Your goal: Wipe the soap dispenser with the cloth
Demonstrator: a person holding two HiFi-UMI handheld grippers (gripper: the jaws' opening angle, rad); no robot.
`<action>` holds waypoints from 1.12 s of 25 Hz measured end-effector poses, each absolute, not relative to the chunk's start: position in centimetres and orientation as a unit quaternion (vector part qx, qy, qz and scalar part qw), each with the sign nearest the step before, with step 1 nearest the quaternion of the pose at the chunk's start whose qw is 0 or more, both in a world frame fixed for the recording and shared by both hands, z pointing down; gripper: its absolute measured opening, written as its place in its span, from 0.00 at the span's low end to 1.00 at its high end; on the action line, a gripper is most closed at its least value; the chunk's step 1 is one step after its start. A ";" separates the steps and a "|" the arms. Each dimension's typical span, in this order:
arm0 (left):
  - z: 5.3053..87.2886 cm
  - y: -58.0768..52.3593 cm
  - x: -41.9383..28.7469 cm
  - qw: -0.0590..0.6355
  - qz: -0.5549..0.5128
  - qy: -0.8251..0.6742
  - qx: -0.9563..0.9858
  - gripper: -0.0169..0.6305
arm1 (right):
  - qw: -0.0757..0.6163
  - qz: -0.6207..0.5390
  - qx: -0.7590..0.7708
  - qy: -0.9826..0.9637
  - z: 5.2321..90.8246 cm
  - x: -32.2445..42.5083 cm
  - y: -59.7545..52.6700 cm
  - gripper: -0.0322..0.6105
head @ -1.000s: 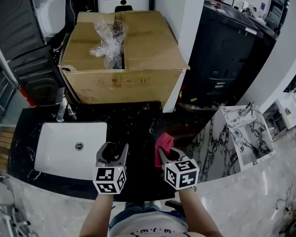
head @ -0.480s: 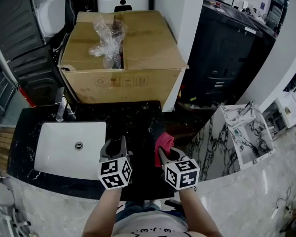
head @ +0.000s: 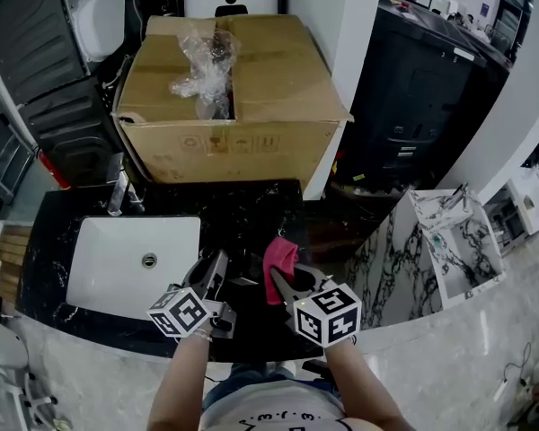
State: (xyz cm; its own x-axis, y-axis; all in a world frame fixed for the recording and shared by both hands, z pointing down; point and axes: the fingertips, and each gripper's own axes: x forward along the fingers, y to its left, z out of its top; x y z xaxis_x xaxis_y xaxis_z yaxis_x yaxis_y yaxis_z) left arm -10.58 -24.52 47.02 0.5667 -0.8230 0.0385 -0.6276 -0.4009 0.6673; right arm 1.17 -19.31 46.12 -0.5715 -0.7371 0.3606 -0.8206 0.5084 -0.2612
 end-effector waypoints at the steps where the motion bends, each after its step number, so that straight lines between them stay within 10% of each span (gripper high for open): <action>1: 47.0 -24.5 -10.6 0.324 -0.148 -0.443 0.823 0.19 | 0.097 0.199 0.437 -0.872 45.5 0.1 -19.3 0.13; 19: 47.3 -24.6 -11.0 0.320 -0.122 -0.458 0.821 0.19 | 0.211 0.219 0.461 -0.834 50.8 -0.3 -19.2 0.13; 28: 47.5 -24.7 -11.1 0.328 -0.123 -0.456 0.818 0.19 | 0.122 0.203 0.455 -0.859 45.9 -1.6 -21.9 0.13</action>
